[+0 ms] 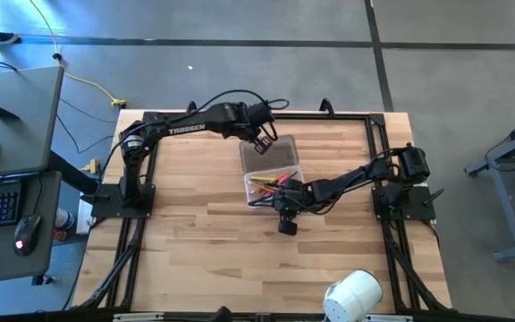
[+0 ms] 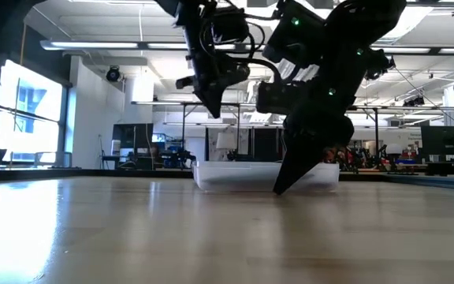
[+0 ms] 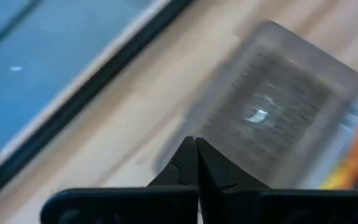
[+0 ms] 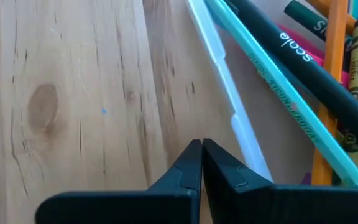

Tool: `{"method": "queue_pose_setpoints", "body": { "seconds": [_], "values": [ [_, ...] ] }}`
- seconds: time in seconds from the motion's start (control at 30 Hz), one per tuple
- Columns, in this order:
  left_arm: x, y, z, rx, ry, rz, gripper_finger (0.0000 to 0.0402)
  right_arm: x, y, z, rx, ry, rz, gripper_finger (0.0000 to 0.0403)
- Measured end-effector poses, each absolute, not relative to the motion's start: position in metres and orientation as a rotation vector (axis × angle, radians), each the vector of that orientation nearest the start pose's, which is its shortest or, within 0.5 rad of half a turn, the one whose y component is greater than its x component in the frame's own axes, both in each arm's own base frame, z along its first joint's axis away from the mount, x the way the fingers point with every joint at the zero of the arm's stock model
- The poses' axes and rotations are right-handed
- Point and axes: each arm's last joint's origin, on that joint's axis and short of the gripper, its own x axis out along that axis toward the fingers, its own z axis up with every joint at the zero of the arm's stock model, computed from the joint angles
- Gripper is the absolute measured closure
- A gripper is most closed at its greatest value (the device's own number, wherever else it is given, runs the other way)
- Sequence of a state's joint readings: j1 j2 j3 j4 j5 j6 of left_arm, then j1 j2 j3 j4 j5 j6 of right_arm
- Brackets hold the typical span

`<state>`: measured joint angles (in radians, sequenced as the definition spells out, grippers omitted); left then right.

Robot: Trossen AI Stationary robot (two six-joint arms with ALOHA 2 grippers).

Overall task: Pick & place school supplies into a supply box
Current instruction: Close the supply box

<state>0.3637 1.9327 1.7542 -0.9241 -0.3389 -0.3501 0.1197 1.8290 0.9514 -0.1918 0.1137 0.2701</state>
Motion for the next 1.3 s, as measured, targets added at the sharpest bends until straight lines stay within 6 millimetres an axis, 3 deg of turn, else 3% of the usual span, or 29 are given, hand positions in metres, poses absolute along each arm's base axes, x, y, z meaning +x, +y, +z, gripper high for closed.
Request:
{"method": "queue_pose_setpoints", "body": {
  "seconds": [0.1,0.23,0.4,0.53,0.73,0.93,1.3],
  "values": [
    [0.374,0.17,0.272,-0.318,1.021,0.91,0.0376,0.334,0.044,0.124,0.093,1.047,-0.145,0.0403],
    [0.362,0.2,0.244,-0.378,1.097,0.997,0.0389,0.332,0.05,0.124,0.069,1.045,-0.147,0.0403],
    [0.353,0.231,0.212,-0.518,1.156,0.98,0.0389,0.332,0.052,0.124,0.076,1.045,-0.146,0.0403],
    [0.354,0.246,0.196,-0.572,1.145,0.94,0.0375,0.332,0.052,0.124,0.092,1.045,-0.153,0.0403],
    [0.364,0.25,0.176,-0.609,1.144,0.792,0.039,0.332,0.053,0.124,0.112,1.048,-0.148,0.0403],
    [0.367,0.249,0.162,-0.643,1.186,0.732,0.0376,0.332,0.053,0.124,0.112,1.05,-0.147,0.0403],
    [0.376,0.235,0.162,-0.697,1.187,0.498,0.0387,0.33,0.052,0.123,0.096,1.069,-0.157,0.0403]
  ]
}}
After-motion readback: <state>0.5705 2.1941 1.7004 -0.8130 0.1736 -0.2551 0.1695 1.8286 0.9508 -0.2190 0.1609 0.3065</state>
